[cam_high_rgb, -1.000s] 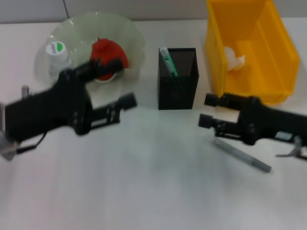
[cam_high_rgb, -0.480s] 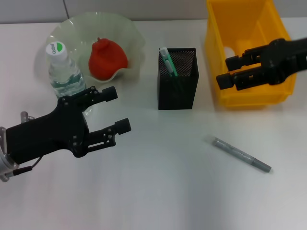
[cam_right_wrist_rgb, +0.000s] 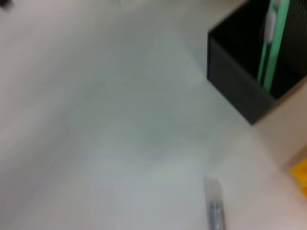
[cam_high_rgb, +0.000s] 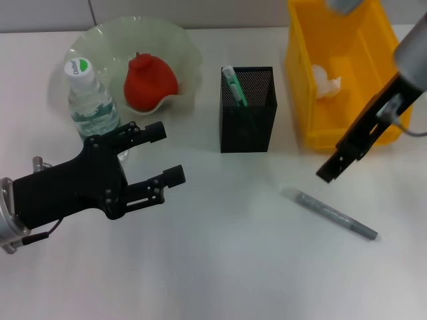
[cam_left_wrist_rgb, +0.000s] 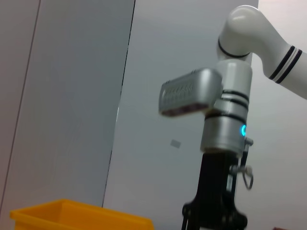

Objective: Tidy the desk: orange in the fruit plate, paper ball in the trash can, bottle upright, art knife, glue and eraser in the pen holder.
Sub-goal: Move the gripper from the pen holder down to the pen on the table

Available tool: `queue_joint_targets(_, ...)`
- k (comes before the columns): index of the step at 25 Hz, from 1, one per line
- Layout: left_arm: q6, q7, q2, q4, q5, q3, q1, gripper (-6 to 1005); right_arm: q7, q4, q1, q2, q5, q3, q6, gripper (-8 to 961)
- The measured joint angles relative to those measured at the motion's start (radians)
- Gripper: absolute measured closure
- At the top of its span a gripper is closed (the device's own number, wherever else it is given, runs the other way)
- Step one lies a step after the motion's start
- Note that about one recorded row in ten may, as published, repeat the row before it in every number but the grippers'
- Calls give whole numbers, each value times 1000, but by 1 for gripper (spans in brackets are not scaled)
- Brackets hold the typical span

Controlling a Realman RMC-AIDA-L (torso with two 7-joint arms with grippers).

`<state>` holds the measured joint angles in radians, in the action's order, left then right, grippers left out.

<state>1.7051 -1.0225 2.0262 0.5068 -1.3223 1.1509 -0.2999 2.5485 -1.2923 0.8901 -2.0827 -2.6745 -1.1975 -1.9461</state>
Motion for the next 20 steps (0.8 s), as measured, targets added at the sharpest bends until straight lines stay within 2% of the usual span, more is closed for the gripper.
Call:
queue_joint_targets(5, -1, 1, 4, -1, 0, 3, 0, 216, 47, 108, 19, -1, -19, -171, 81, 277)
queue_joint_targets(15, -9, 1, 8, -1, 0, 3, 1, 216, 49, 257, 28, -4, -16, -231, 190, 296)
queue_joint_targets(20, -21, 1, 12, -1, 0, 3, 1, 216, 43, 310, 21, -7, 10, -307, 269, 306)
